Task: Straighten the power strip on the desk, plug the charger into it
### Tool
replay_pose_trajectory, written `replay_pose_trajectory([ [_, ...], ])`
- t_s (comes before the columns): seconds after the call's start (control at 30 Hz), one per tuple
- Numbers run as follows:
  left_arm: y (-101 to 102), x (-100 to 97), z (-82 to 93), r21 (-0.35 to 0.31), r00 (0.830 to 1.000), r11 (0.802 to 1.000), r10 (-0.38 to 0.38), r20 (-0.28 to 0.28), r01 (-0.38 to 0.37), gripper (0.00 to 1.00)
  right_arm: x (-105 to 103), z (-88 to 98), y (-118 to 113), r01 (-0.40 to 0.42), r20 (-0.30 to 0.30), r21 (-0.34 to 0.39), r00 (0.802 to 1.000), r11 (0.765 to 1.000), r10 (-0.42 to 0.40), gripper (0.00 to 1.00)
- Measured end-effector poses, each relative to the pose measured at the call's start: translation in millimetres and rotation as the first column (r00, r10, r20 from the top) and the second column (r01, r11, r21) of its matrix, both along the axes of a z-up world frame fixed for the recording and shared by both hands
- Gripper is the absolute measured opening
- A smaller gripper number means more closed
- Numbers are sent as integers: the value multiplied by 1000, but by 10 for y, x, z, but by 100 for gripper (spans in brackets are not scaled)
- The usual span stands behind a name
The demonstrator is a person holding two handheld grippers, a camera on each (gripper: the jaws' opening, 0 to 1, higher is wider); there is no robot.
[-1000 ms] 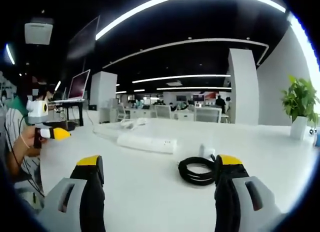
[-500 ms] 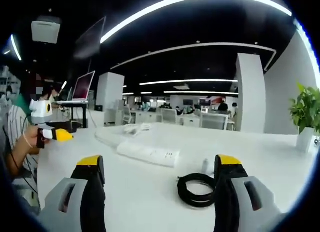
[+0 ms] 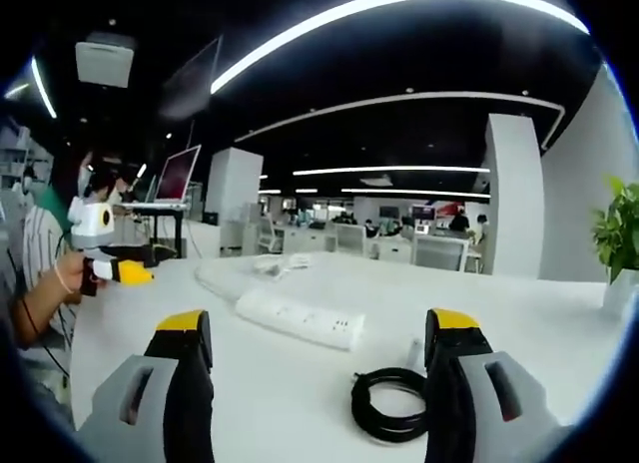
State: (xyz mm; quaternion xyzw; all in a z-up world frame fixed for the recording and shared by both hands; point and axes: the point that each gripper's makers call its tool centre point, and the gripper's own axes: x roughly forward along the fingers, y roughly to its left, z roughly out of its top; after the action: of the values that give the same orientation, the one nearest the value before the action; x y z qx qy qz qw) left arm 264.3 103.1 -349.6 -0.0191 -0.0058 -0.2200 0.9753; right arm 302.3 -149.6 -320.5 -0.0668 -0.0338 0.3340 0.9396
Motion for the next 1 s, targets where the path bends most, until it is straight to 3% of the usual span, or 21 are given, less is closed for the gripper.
replay_pose_trajectory([
  [0.23,-33,62,-13,15,1000,1000,-20,-9,21,88,80,6,94,-43,-1,12,999,999,43,86],
  [0.4,-56,109,-28,-13,999,999,-39,-5,39,87,152,22,146,-66,-5,41,998,997,66,85],
  [0.63,-16,200,51,-62,999,998,-32,27,34,86,228,10,211,-83,7,22,997,996,83,85],
  [1.0,-115,458,-116,-17,997,998,-62,-39,62,82,452,-73,279,-109,-5,24,994,994,109,83],
])
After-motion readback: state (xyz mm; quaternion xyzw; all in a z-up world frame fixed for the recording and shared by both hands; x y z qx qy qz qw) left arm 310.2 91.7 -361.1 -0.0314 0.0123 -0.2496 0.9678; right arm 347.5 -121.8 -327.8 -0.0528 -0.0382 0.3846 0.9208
